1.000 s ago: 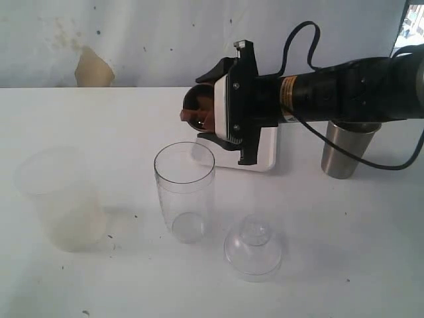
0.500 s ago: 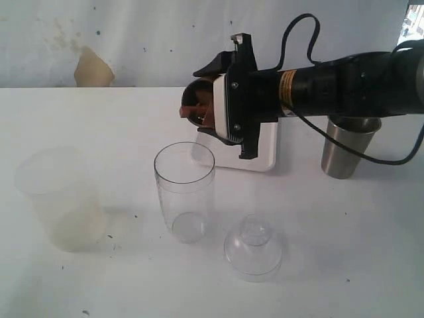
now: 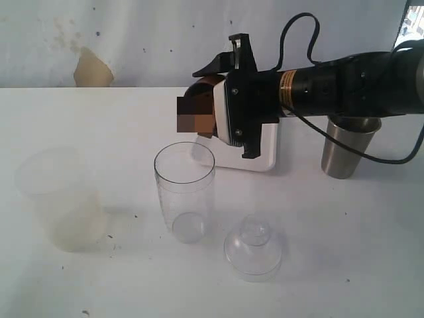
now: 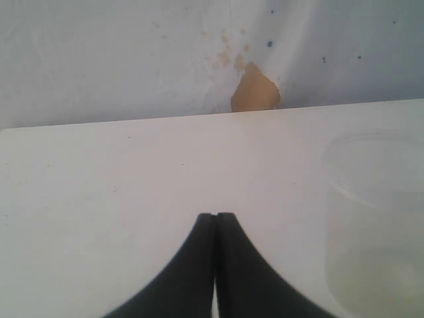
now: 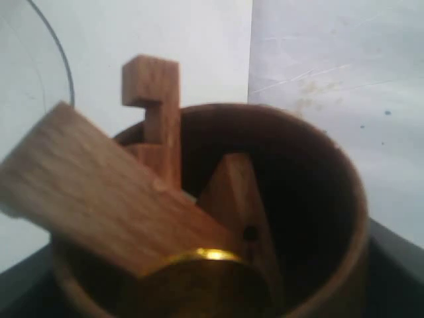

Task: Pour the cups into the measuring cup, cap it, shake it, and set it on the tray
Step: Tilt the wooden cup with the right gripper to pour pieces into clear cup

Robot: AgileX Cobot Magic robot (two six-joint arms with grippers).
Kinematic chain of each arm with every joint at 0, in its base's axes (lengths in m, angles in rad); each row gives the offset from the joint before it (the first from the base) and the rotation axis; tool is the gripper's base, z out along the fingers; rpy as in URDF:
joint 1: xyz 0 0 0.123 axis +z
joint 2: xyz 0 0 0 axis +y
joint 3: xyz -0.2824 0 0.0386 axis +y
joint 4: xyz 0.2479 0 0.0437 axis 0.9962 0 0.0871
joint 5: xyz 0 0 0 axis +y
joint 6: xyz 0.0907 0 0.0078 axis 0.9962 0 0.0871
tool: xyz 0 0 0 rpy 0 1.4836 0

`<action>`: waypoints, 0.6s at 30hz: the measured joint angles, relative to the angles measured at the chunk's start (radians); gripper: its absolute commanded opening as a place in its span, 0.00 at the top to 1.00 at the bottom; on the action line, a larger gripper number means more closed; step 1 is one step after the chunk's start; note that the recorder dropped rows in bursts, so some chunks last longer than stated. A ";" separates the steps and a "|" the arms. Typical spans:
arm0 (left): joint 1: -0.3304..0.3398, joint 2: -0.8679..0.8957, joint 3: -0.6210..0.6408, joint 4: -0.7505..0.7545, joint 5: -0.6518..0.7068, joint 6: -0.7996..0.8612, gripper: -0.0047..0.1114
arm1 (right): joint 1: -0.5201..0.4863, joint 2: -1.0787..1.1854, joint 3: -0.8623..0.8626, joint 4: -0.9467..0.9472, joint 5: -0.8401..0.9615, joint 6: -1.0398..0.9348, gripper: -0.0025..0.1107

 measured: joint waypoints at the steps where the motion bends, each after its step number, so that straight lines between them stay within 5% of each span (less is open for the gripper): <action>1: 0.000 0.000 0.000 0.000 0.000 0.000 0.96 | 0.000 0.000 0.000 0.000 0.000 -0.008 0.98; 18: 0.000 0.000 0.000 0.000 0.000 0.000 0.96 | 0.048 0.000 0.000 0.000 0.061 -0.156 0.98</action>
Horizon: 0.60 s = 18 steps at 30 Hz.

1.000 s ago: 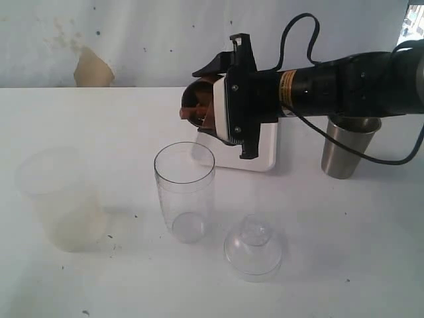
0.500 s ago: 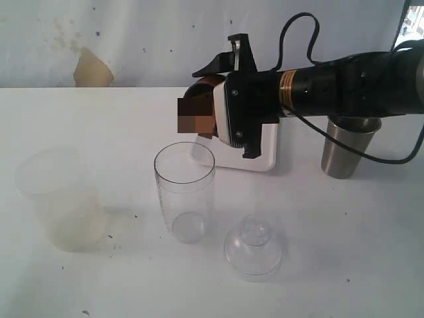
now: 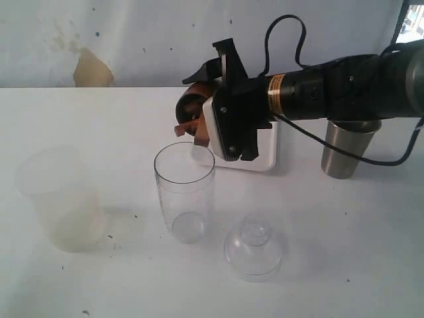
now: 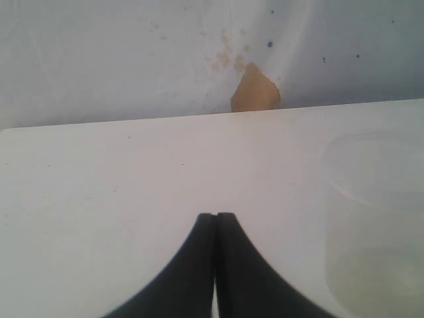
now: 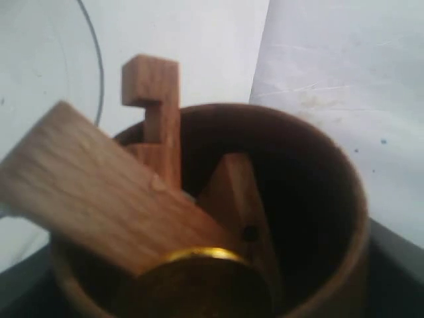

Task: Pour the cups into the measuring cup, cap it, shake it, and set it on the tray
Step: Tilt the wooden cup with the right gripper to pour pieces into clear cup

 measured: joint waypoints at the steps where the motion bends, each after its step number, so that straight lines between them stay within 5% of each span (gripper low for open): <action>1: 0.000 0.000 0.000 0.000 0.000 0.000 0.96 | 0.000 0.000 0.000 0.000 0.000 -0.009 0.98; 18: 0.000 0.000 0.000 0.000 0.000 0.000 0.96 | 0.002 0.000 0.000 0.000 -0.002 -0.080 0.98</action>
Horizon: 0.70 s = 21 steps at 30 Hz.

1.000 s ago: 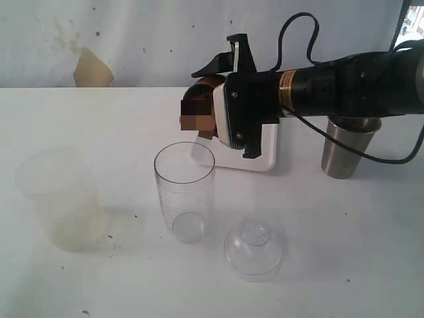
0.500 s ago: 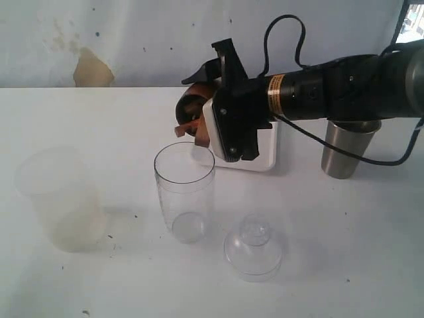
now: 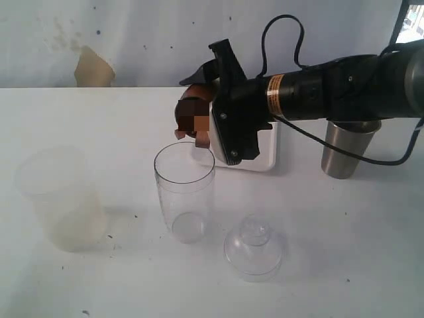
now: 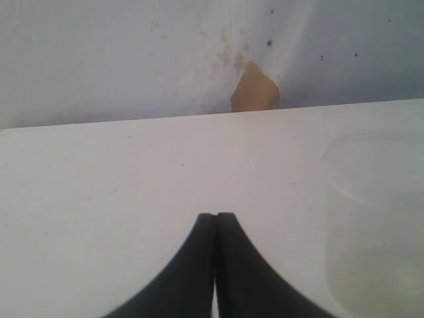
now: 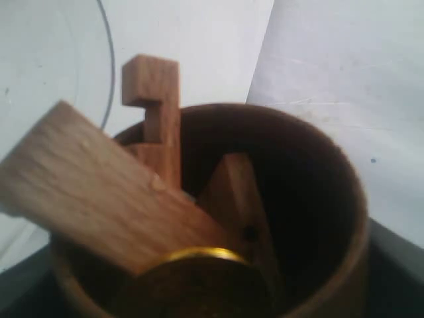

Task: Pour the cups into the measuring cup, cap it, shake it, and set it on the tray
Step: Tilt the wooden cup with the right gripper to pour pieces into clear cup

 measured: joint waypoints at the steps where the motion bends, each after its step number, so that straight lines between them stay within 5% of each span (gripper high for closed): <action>1: 0.000 0.000 0.000 0.000 0.000 0.000 0.96 | 0.000 0.000 0.000 0.000 0.000 -0.007 0.98; 21: 0.000 0.000 0.000 0.000 0.000 0.000 0.96 | 0.012 -0.011 0.000 0.074 -0.047 -0.039 0.98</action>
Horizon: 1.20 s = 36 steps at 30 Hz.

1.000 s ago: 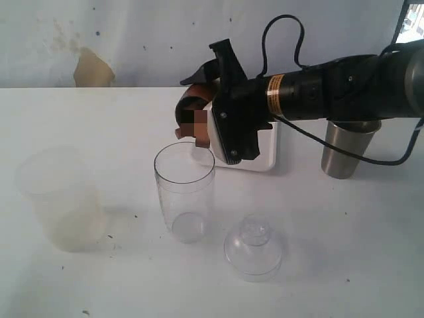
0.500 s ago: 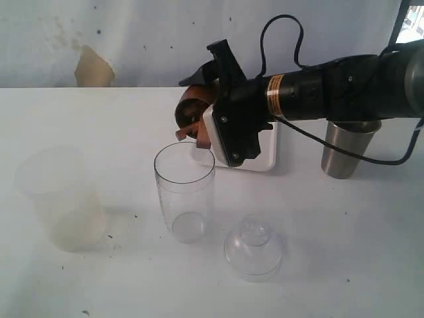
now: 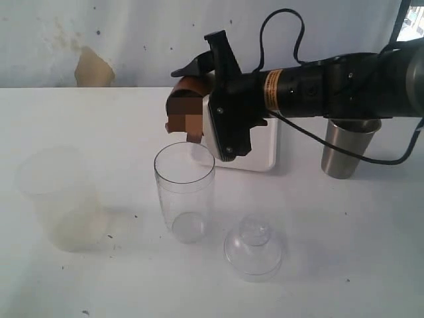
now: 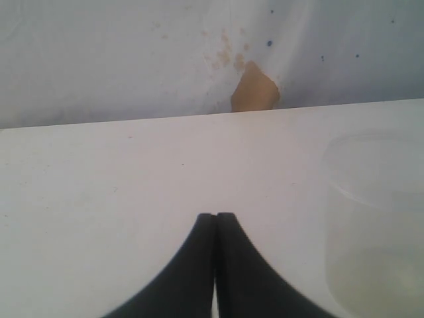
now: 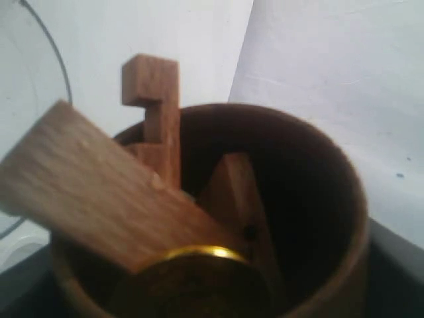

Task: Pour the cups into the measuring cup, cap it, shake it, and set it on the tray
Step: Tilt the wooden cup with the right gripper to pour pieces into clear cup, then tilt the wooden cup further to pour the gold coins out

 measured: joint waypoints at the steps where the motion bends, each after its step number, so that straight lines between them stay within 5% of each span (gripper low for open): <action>1: 0.000 0.000 0.000 0.000 0.000 0.000 0.96 | 0.000 0.000 0.000 0.000 0.000 0.000 0.98; 36: 0.000 0.000 0.000 0.000 0.000 0.000 0.96 | 0.032 0.000 0.000 -0.073 0.113 -0.149 0.98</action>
